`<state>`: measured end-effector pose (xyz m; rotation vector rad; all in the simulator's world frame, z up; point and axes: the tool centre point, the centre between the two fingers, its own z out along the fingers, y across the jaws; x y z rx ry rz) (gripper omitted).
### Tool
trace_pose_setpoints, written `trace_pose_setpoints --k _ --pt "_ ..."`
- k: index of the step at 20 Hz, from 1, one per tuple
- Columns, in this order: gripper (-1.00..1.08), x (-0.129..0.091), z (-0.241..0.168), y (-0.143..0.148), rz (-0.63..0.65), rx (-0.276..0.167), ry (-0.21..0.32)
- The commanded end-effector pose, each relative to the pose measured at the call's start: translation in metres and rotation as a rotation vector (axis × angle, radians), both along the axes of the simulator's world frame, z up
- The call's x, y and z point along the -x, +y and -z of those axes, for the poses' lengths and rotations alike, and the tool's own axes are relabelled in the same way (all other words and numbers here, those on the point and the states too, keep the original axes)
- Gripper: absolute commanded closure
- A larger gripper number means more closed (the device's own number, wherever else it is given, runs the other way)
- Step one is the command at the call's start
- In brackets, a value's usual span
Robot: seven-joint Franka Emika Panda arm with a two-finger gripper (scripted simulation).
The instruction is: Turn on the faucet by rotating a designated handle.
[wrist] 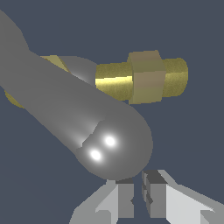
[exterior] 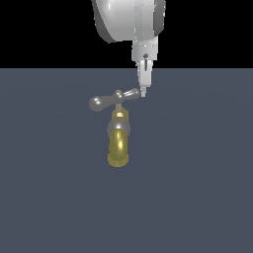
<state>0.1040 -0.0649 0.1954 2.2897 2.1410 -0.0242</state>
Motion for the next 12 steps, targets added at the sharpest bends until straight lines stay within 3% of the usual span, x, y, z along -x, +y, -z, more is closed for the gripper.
trace_pose_setpoints --k 1,12 --pt "1.08 0.0 0.0 0.002 -0.002 -0.001 0.0" --pt "1.08 -0.015 -0.001 0.095 -0.034 -0.012 -0.005"
